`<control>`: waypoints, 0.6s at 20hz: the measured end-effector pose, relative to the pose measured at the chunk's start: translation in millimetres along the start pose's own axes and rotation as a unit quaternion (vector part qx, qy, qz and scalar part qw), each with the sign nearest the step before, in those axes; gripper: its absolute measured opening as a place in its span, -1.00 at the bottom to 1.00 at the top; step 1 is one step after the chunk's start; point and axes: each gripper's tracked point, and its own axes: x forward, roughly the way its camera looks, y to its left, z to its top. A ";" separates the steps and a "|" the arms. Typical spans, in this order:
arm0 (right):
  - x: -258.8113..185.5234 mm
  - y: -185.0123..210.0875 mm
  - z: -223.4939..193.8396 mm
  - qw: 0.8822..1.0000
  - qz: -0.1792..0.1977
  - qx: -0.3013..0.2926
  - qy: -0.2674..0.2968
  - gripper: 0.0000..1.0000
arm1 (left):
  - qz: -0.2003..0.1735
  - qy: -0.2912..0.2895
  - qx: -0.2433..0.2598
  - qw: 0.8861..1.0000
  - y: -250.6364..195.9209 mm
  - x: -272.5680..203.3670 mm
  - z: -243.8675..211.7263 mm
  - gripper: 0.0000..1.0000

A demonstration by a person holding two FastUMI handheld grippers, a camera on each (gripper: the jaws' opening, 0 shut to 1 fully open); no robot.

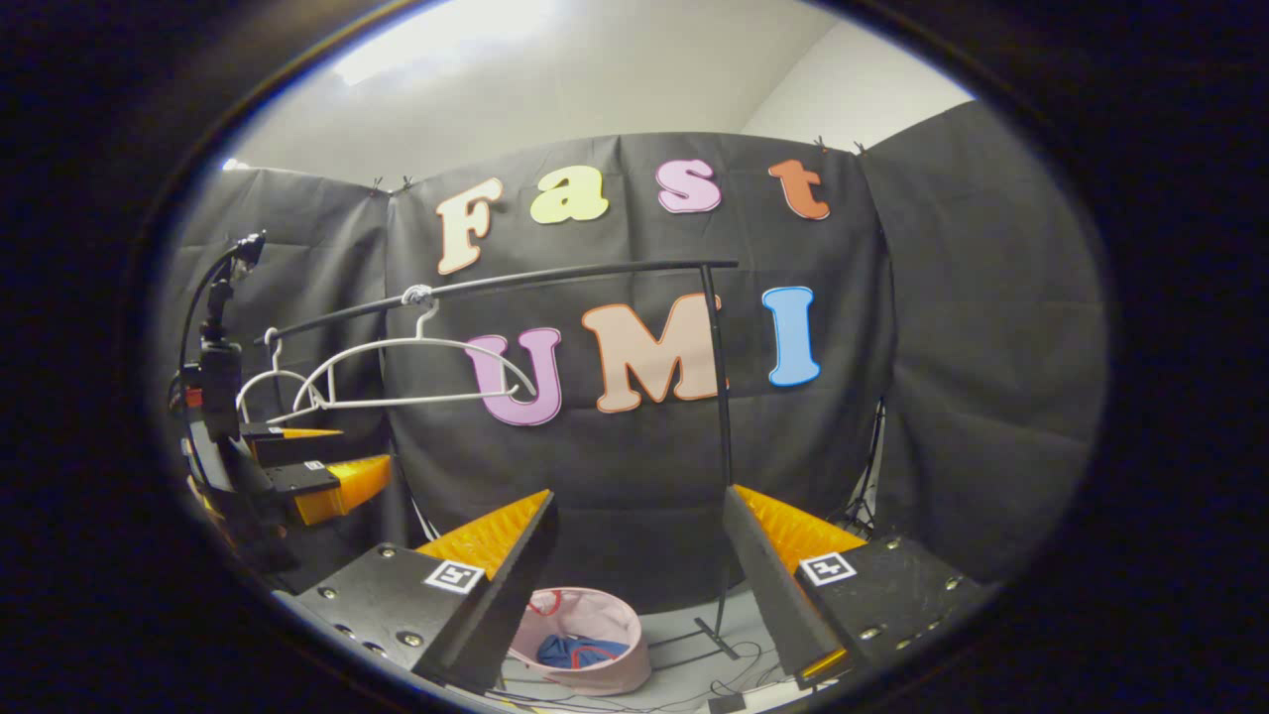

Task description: Grasp the clothes on the hanger with both hands and then place them into the laundry hamper below.

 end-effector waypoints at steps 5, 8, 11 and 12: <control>16.6 -4.8 9.1 1.000 0.008 -0.006 -0.010 0.99 | -0.006 -0.009 0.009 1.000 -9.9 14.6 16.4 1.00; 22.7 -6.8 12.3 1.000 0.011 0.004 -0.009 0.90 | 0.002 -0.005 -0.002 1.000 -6.2 15.7 21.0 0.94; 26.6 -6.4 7.3 1.000 0.015 0.000 0.001 0.99 | 0.013 -0.011 0.000 1.000 0.2 16.0 22.9 0.94; 25.7 -5.7 6.8 1.000 0.016 -0.002 0.004 0.99 | 0.024 -0.009 0.008 1.000 6.8 15.1 21.7 0.94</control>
